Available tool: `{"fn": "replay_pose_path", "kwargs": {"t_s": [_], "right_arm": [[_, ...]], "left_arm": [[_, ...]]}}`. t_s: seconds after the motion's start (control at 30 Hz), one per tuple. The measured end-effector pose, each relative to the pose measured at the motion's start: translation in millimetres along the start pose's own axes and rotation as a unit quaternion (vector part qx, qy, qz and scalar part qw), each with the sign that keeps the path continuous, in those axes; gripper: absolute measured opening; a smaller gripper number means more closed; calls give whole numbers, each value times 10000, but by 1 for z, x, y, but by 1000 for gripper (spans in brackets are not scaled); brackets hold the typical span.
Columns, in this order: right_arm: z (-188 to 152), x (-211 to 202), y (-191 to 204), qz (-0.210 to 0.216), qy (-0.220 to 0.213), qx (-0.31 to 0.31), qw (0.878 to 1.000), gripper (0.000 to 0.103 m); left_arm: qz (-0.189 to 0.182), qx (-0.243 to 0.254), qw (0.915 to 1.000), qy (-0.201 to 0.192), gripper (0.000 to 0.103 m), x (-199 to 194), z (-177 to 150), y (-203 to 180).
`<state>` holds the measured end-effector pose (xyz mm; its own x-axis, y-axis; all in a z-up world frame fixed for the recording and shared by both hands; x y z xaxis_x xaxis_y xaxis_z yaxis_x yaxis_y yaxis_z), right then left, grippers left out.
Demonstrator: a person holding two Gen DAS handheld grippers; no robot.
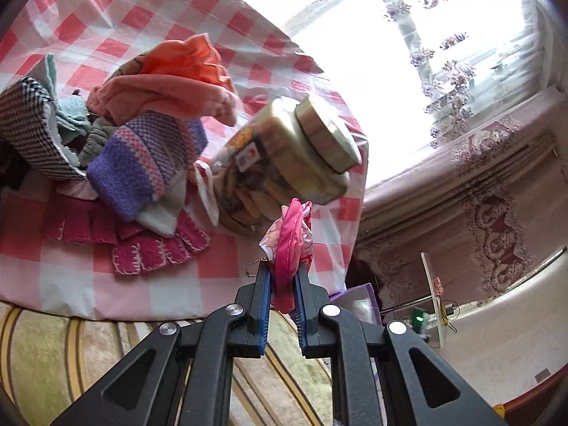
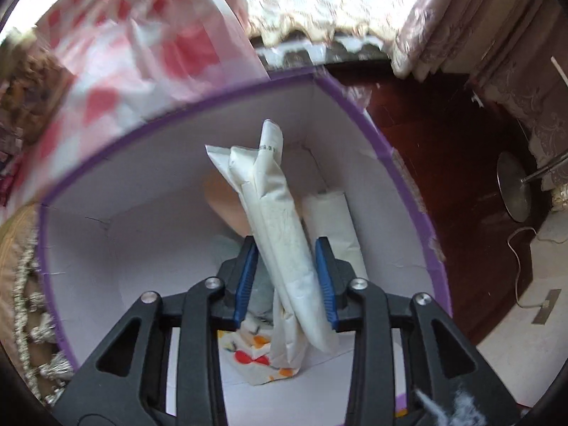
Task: Organize soft objects
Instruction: 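Carry the white packet into the box and release while the left tool drops the pink purse there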
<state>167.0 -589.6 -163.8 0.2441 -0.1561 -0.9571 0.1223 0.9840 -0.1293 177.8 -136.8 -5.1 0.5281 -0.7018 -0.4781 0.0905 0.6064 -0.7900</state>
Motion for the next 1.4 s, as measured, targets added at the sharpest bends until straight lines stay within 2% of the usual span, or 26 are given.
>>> {"fn": "replay_pose_path", "kwargs": {"t_s": [0.07,0.1,0.2,0.4,0.6,0.73,0.8,0.93,1.03,1.07,1.1,1.13,1.2,1.4], "right_arm": [[-5,11,-8,-194,135,85,9997,43],[-10,13,-11,-156,146,139,9997,46],[-20,6,-17,-38,78,187,9998,60],[-38,-18,-32,-14,-150,301,9994,63],[-49,-40,-47,-113,-351,413,9985,68],[-51,-48,-53,-85,-454,444,9979,69],[-52,-51,-55,-28,-500,500,9975,69],[-51,-52,-61,45,-568,591,9966,69],[-50,-53,-62,114,-602,682,9958,69],[-50,-53,-62,139,-614,695,9956,69],[-50,-54,-61,158,-619,692,9956,69],[-51,-56,-59,185,-625,667,9956,69],[-52,-57,-54,235,-646,608,9958,69],[-50,-55,-35,400,-611,550,9958,69]], "left_arm": [[-69,101,9999,56,13,4,-3,-9],[-125,179,9997,105,13,8,-6,-16],[-280,371,9984,327,13,24,-13,-35],[-606,536,9925,918,13,64,-38,-67],[-806,770,9800,1648,13,113,-73,-106],[-330,789,9671,2395,13,161,-104,-110],[-83,924,9551,2812,13,187,-121,-111],[232,1263,9362,3272,13,224,-144,-115],[435,1508,9220,3539,25,259,-154,-112],[791,1628,9169,3558,36,273,-154,-103],[971,1650,9157,3534,44,280,-152,-97],[1033,1631,9153,3534,46,285,-150,-94],[1102,1538,9167,3518,46,287,-149,-87],[855,1381,9307,3278,46,267,-138,-85]]}}
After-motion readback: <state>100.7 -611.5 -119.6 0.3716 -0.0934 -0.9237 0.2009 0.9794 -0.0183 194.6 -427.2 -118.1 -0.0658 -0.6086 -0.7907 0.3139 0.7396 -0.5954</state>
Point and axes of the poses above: each gripper's, at about its wrist camera, not at the fingertips, and x roughly the way its jaws point, y to its left, z to its top, the point moved 8 cm from there along x, roughly the way its jaws point, and after that the axes turned 7 degrees about -z, right-handed, at the moved point
